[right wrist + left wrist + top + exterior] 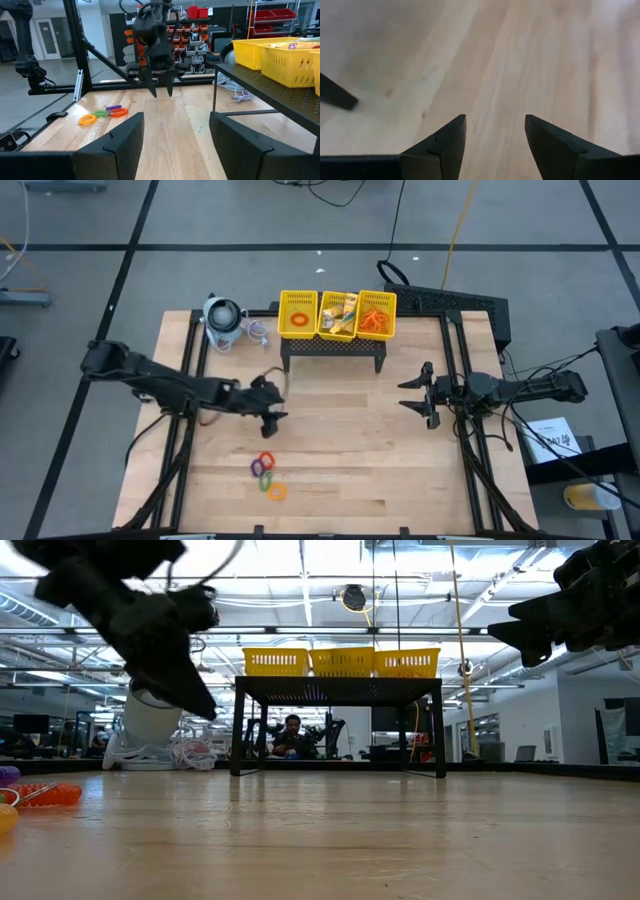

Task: Pick & Place Office Desk Supplies
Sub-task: Put the orange spring keychain into the left yellow bin on the shelf

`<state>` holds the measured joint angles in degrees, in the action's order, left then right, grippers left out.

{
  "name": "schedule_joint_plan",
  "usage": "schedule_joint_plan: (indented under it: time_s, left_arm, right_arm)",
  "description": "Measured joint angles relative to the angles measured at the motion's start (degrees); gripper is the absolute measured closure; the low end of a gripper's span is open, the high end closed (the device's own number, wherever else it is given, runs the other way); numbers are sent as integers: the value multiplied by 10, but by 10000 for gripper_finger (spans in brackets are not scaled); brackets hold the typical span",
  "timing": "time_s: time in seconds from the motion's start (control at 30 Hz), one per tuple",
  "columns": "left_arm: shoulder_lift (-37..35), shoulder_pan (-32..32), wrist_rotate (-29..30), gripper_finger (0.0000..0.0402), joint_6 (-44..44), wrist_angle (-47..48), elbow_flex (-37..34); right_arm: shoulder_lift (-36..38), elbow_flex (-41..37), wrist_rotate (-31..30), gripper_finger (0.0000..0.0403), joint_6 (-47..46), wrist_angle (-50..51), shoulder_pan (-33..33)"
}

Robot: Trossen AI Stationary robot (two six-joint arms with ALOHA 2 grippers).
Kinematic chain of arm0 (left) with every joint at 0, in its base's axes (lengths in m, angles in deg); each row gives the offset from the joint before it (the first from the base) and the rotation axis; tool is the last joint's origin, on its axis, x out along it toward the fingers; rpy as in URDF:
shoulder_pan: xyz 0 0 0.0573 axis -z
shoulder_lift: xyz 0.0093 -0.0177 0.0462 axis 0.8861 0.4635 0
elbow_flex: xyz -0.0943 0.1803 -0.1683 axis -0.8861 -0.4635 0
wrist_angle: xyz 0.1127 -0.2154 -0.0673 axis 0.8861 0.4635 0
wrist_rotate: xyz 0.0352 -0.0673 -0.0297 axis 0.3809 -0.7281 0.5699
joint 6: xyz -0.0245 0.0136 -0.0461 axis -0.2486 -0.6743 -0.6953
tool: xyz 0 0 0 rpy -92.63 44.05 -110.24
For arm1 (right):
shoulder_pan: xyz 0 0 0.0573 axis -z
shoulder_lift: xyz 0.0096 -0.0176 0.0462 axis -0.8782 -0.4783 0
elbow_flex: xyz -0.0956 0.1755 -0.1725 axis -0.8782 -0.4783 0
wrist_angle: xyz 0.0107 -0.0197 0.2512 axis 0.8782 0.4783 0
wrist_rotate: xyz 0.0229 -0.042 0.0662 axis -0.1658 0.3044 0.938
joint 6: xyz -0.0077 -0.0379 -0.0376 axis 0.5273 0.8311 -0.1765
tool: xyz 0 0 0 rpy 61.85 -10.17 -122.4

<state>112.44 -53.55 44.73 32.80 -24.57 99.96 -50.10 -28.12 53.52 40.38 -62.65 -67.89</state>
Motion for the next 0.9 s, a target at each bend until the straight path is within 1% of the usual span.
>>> schedule_joint_plan:
  time_s: [0.1, 0.23, 0.3, 0.4, 0.6, 0.73, 0.83, 0.9]
  left_arm:
    - [53, 4, -1, 188, -7, 100, 67]
    - [80, 7, -21, 188, -33, 187, 139]
    - [99, 12, -39, 188, -53, 236, 173]
    - [122, 22, -81, 188, -84, 291, 199]
    - [158, 45, -177, 188, -201, 307, 202]
    - [179, 64, -233, 188, -263, 305, 202]
    - [190, 75, -270, 188, -319, 304, 203]
    - [197, 79, -283, 188, -350, 303, 210]
  right_arm:
    - [0, 0, 0, 188, 0, 0, 0]
    - [0, 0, 0, 188, 0, 0, 0]
    - [0, 0, 0, 188, 0, 0, 0]
    - [0, 0, 0, 188, 0, 0, 0]
    - [0, 0, 0, 188, 0, 0, 0]
    - [0, 0, 0, 188, 0, 0, 0]
    - [0, 0, 0, 188, 0, 0, 0]
    - [0, 0, 0, 188, 0, 0, 0]
